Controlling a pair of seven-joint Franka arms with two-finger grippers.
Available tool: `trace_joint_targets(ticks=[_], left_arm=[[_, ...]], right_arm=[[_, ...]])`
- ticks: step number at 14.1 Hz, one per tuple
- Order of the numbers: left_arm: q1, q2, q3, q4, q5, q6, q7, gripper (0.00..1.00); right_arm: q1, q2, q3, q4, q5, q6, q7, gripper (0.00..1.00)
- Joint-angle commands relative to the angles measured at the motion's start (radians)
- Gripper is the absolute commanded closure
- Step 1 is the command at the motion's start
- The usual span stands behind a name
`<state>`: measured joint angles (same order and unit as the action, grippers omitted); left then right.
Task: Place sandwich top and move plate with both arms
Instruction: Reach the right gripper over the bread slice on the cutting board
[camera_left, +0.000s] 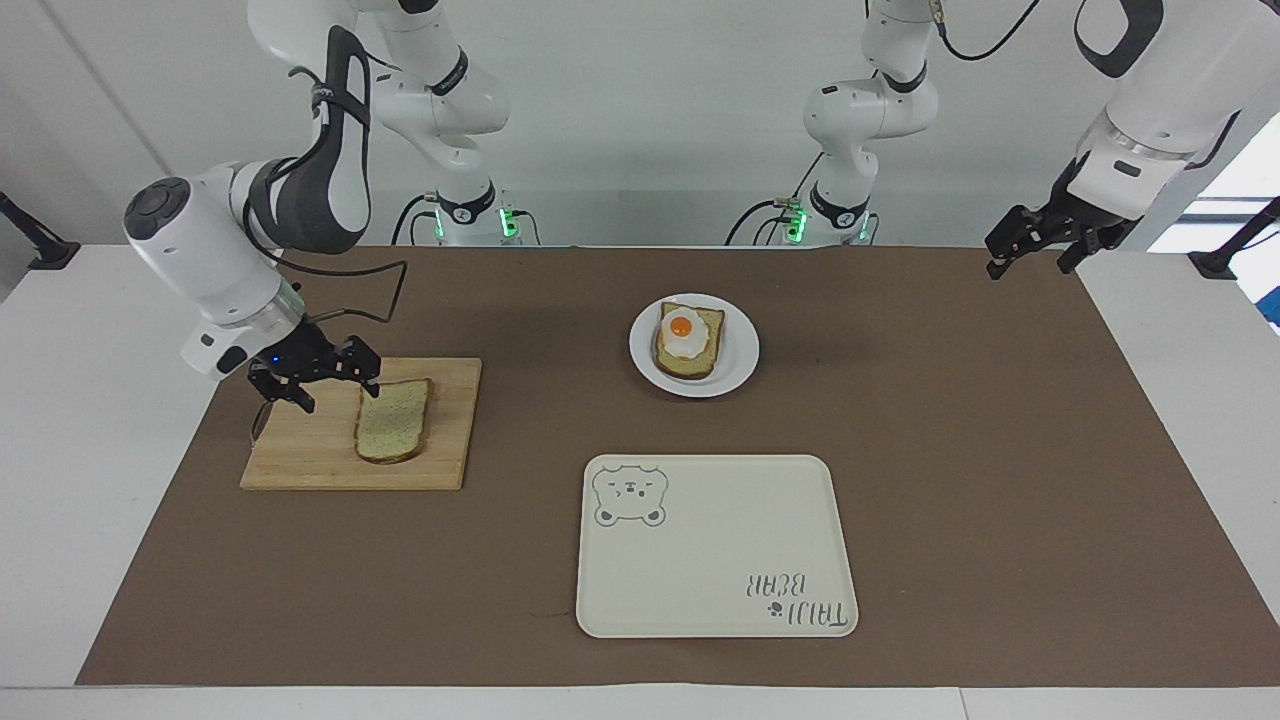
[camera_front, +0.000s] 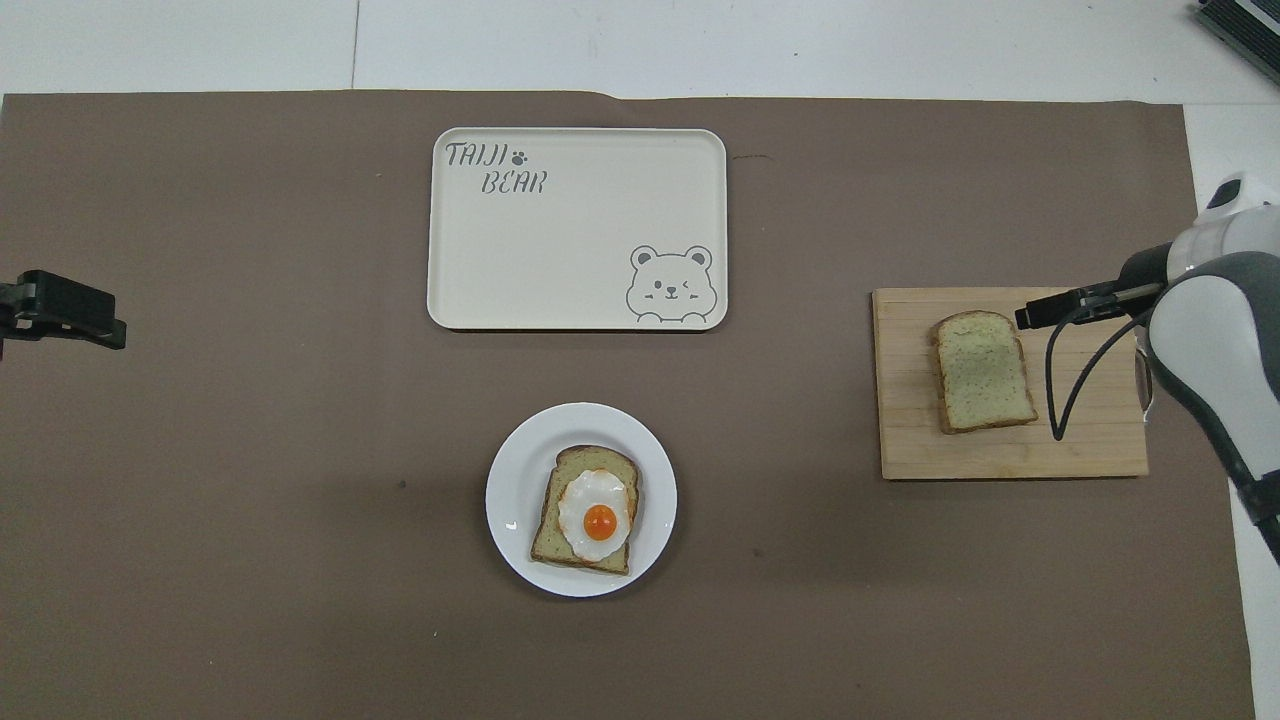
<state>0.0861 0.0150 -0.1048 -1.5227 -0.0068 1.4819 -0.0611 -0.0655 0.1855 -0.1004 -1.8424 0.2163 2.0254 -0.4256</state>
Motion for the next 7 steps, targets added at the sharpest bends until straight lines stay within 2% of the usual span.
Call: trace_joint_targets(ticks=[1, 7], left_arm=[[-0.005, 0.014, 0.002, 0.032, 0.018, -0.026, -0.013, 0.0], [-0.005, 0.014, 0.002, 0.032, 0.018, -0.026, -0.013, 0.0]], right_arm=[[-0.028, 0.003, 0.008, -0.029, 0.032, 0.021, -0.053, 0.0], [-0.042, 0.037, 0.008, -0.073, 0.06, 0.107, -0.127, 0.0]])
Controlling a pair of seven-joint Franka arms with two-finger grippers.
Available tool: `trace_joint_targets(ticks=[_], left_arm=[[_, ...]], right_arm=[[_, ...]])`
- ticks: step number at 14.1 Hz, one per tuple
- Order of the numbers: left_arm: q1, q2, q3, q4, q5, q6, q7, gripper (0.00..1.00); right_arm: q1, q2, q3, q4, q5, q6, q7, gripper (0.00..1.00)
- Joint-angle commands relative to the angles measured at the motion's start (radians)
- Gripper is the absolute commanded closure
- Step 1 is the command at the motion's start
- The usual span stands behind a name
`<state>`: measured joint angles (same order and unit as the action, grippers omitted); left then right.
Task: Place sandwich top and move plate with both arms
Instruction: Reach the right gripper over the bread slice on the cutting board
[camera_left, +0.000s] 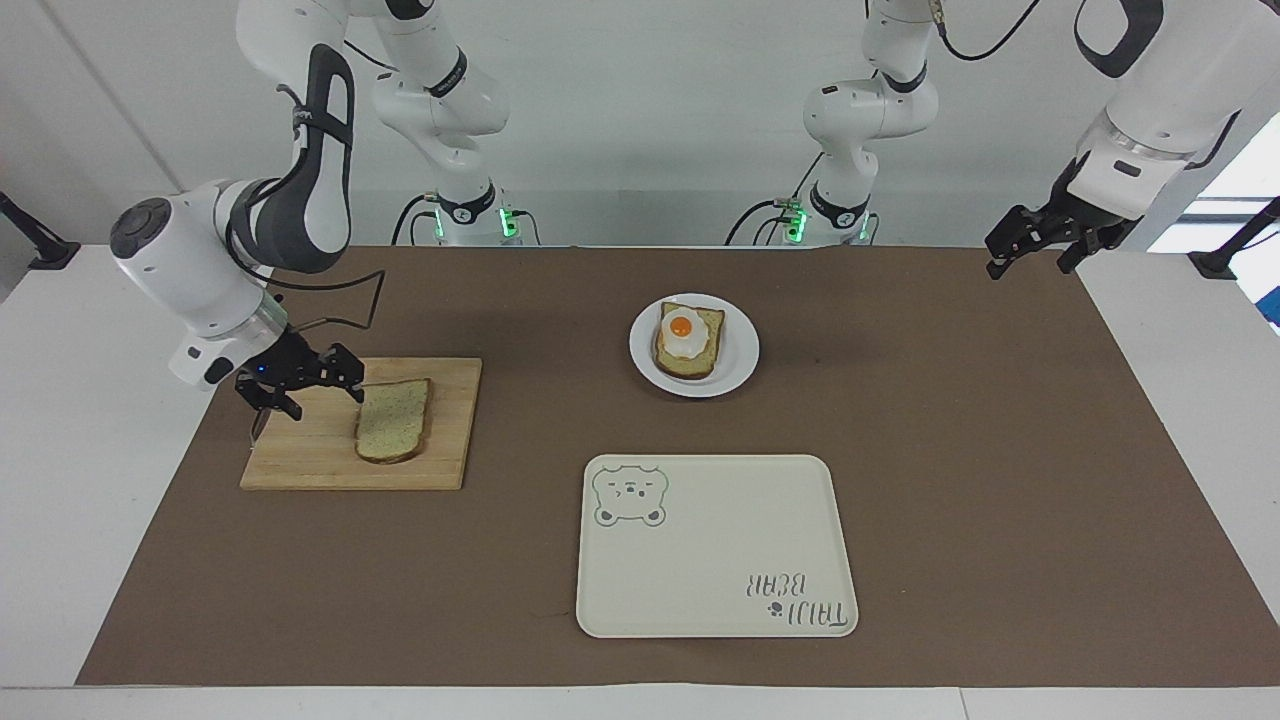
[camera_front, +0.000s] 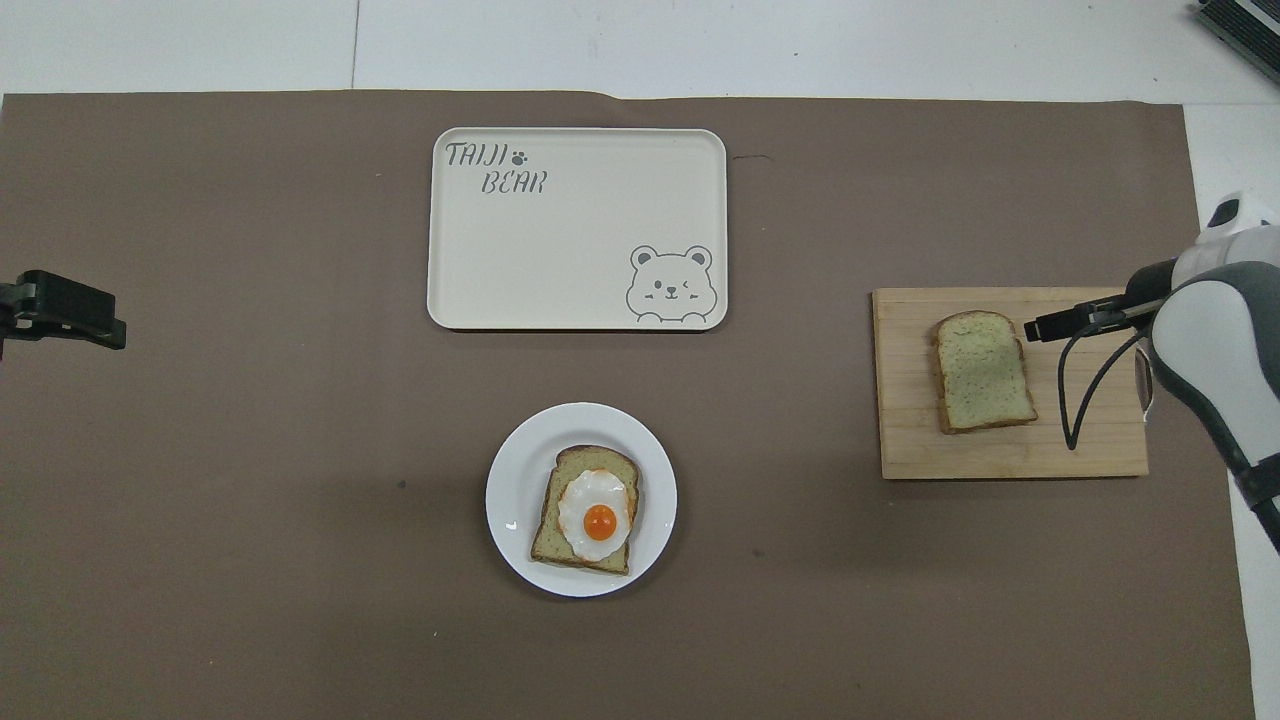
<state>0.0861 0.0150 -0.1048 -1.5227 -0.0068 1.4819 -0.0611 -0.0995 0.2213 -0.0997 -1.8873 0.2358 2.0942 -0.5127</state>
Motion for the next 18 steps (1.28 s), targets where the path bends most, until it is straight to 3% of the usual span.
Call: trace_joint_targets(ticks=[1, 7, 16, 18], left_arm=[[-0.005, 0.014, 0.002, 0.032, 0.018, -0.026, -0.013, 0.0], [-0.005, 0.014, 0.002, 0.032, 0.018, -0.026, -0.013, 0.0], [-0.005, 0.014, 0.002, 0.032, 0.018, -0.026, -0.013, 0.0], [-0.005, 0.014, 0.002, 0.032, 0.018, -0.026, -0.013, 0.0]], right_arm=[[-0.008, 0.001, 0.008, -0.033, 0.04, 0.038, -0.041, 0.0], [-0.011, 0.067, 0.008, -0.088, 0.077, 0.141, -0.179, 0.0], [-0.006, 0.062, 0.008, -0.141, 0.091, 0.144, -0.222, 0.0], [-0.002, 0.062, 0.008, -0.139, 0.091, 0.141, -0.219, 0.35]])
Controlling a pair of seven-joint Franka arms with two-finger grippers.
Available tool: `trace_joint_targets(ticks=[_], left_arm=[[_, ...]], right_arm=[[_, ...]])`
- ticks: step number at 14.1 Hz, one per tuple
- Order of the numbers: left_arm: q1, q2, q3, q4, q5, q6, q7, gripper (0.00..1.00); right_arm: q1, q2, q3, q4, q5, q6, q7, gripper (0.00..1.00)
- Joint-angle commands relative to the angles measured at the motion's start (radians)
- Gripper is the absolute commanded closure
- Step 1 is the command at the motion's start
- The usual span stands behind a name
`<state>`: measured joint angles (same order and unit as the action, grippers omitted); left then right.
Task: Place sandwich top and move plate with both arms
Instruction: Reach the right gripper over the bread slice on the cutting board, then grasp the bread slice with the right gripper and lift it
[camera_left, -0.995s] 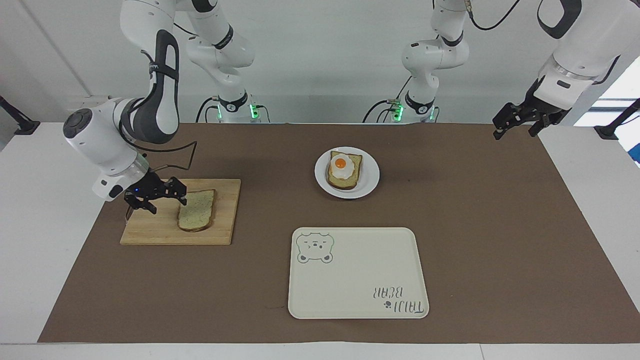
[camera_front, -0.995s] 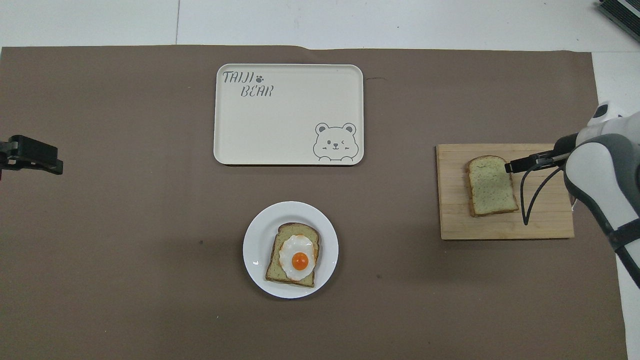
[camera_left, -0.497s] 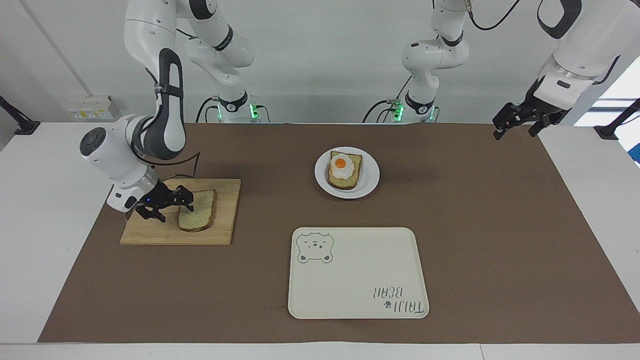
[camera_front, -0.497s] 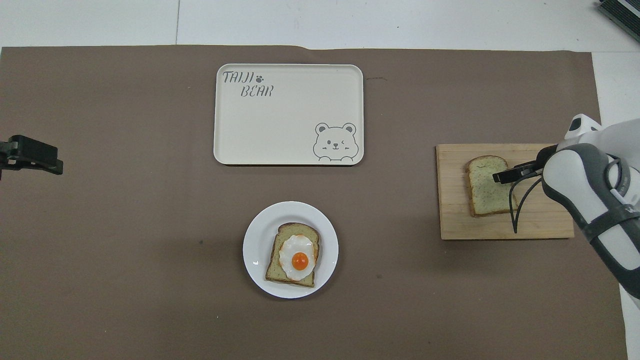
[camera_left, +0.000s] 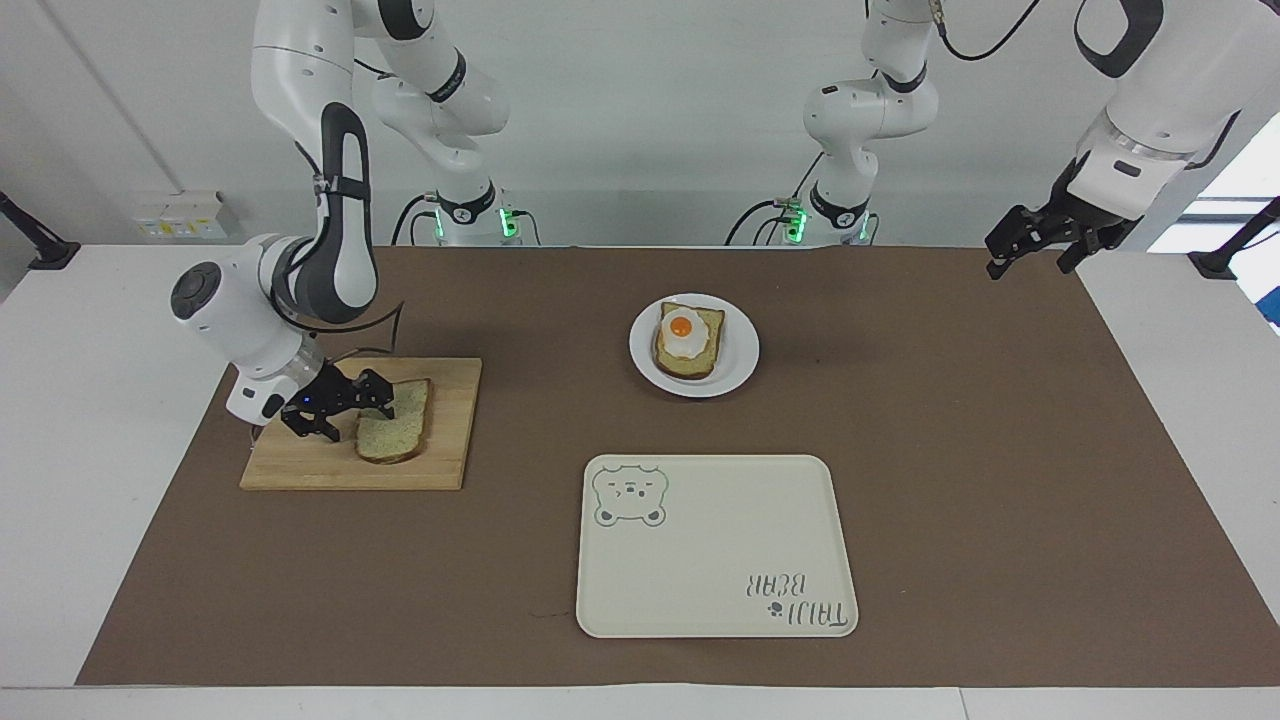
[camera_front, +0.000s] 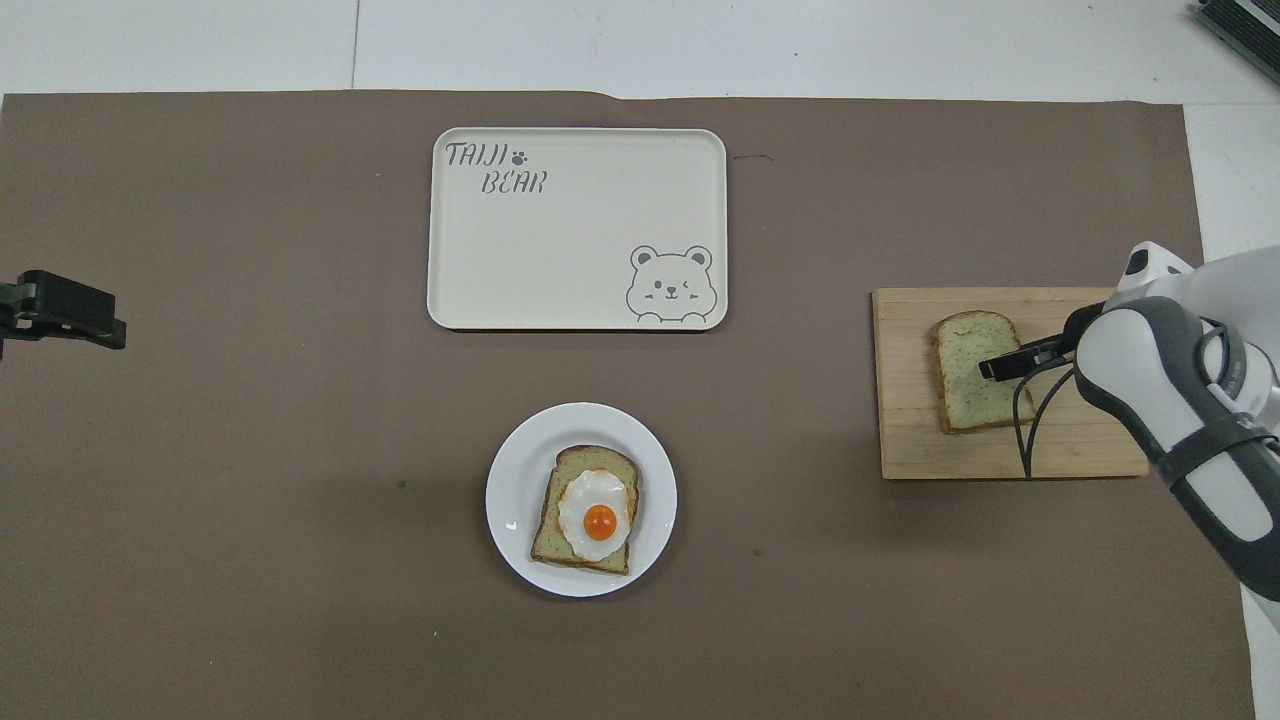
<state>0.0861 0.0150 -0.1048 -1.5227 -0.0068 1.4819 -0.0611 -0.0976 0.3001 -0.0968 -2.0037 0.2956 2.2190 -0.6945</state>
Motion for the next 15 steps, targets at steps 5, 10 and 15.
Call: trace_joint_targets(ticks=[5, 10, 15], left_arm=[[-0.005, 0.014, 0.002, 0.032, 0.017, -0.026, -0.013, 0.0], [-0.005, 0.014, 0.002, 0.032, 0.017, -0.026, -0.013, 0.0], [-0.005, 0.014, 0.002, 0.032, 0.017, -0.026, -0.013, 0.0]], right_arm=[[-0.002, -0.015, 0.005, -0.018, 0.031, 0.01, -0.03, 1.0], [-0.002, -0.013, 0.005, -0.012, 0.031, 0.01, -0.013, 1.0], [0.01, -0.021, 0.005, -0.001, 0.03, 0.002, 0.021, 1.0]])
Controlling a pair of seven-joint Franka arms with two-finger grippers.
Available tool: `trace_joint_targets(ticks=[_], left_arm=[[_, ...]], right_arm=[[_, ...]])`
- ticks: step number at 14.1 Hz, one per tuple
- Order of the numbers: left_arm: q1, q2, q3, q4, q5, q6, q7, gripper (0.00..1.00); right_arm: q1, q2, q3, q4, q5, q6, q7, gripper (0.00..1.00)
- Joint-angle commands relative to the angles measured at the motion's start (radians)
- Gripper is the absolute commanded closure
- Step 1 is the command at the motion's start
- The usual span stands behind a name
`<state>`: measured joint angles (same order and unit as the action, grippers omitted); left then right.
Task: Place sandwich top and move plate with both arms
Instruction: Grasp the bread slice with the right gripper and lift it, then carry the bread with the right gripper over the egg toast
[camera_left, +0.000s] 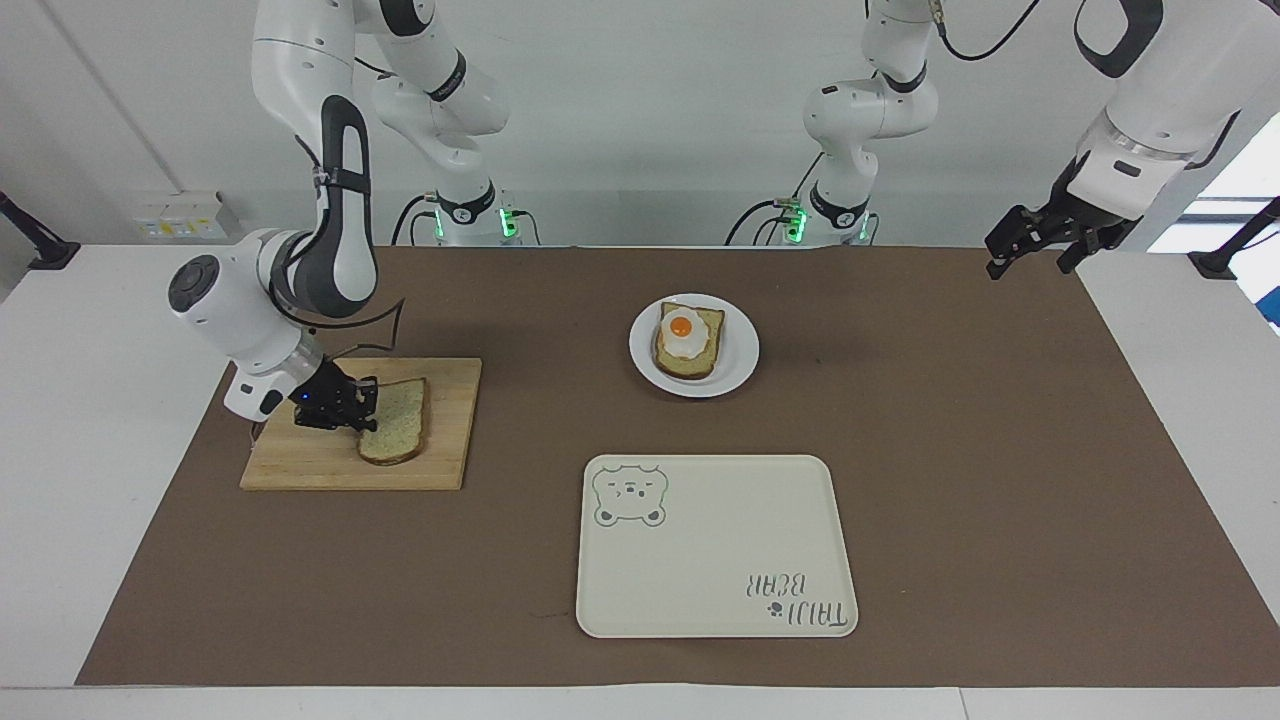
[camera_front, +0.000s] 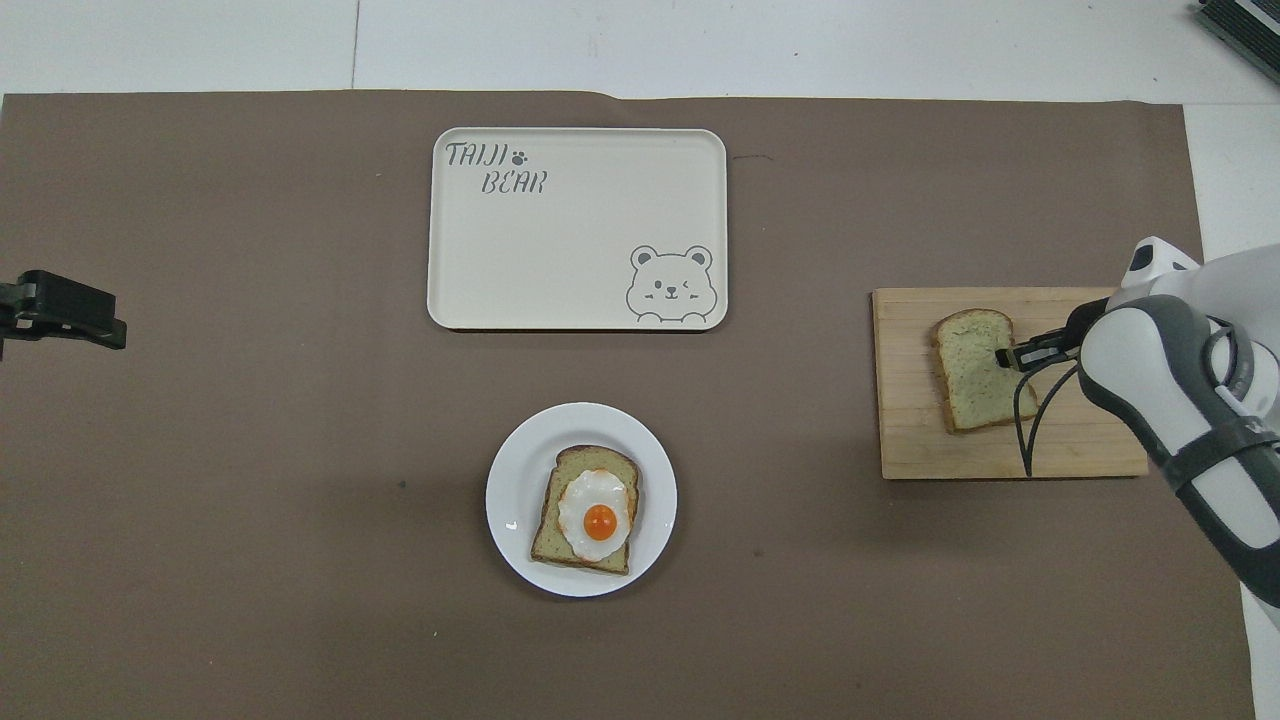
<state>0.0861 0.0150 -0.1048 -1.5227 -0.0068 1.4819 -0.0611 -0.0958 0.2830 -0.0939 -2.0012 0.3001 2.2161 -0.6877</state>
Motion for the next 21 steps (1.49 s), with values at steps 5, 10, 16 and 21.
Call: trace_joint_targets(ticks=[5, 10, 16, 21], left_arm=[[-0.005, 0.014, 0.002, 0.032, 0.018, -0.026, -0.013, 0.0], [-0.005, 0.014, 0.002, 0.032, 0.018, -0.026, -0.013, 0.0], [-0.005, 0.014, 0.002, 0.032, 0.018, -0.026, -0.013, 0.0], [-0.005, 0.014, 0.002, 0.032, 0.018, -0.026, -0.013, 0.0]], right_arm=[[0.01, -0.015, 0.002, 0.054, 0.024, -0.091, 0.066, 1.0], [0.011, -0.051, 0.011, 0.067, 0.022, -0.13, 0.121, 1.0], [0.12, -0.091, 0.022, 0.117, 0.021, -0.191, 0.319, 1.0], [0.267, -0.093, 0.022, 0.157, 0.016, -0.191, 0.563, 1.0]])
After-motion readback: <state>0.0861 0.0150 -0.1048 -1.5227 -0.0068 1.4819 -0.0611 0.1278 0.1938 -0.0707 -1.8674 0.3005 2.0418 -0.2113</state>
